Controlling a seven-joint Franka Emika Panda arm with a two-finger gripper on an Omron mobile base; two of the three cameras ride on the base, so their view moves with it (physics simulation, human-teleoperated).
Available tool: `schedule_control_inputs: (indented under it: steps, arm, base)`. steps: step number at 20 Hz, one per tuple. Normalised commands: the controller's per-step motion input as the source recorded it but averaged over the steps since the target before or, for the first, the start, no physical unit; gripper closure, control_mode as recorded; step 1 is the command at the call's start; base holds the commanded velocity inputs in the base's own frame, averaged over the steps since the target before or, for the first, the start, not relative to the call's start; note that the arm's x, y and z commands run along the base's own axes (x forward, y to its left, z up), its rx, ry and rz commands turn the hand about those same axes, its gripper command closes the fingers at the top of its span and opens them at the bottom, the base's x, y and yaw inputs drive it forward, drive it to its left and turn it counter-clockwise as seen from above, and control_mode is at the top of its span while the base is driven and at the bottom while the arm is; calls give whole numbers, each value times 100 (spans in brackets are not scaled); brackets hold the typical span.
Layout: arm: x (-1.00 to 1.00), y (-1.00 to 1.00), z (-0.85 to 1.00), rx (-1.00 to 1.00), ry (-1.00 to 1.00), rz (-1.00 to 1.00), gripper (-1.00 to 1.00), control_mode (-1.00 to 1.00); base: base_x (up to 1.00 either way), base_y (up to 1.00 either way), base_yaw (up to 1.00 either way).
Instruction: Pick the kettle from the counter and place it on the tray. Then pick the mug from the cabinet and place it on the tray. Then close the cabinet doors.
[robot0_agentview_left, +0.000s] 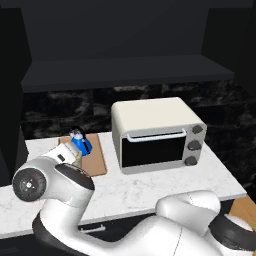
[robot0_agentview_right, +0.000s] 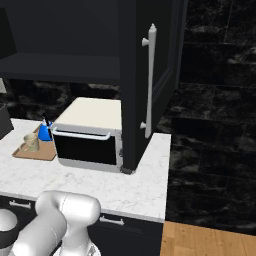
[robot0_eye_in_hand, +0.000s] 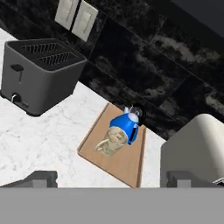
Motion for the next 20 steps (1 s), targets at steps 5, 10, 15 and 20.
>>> schedule_control_inputs:
  steps: [5, 10, 15, 20]
  arm:
    - [-11, 64, 19, -54, -1, 1, -100, -100]
    - [-1, 32, -35, -55, -1, 3, -100, -100]
    - [-42, 25, -24, -52, -14, 7, -100, -100]
    - [-89, 44, -58, -59, -24, 16, -100, -100]
  base:
    - [0, 0, 0]
    - [0, 0, 0]
    - [0, 0, 0]
    - [0, 0, 0]
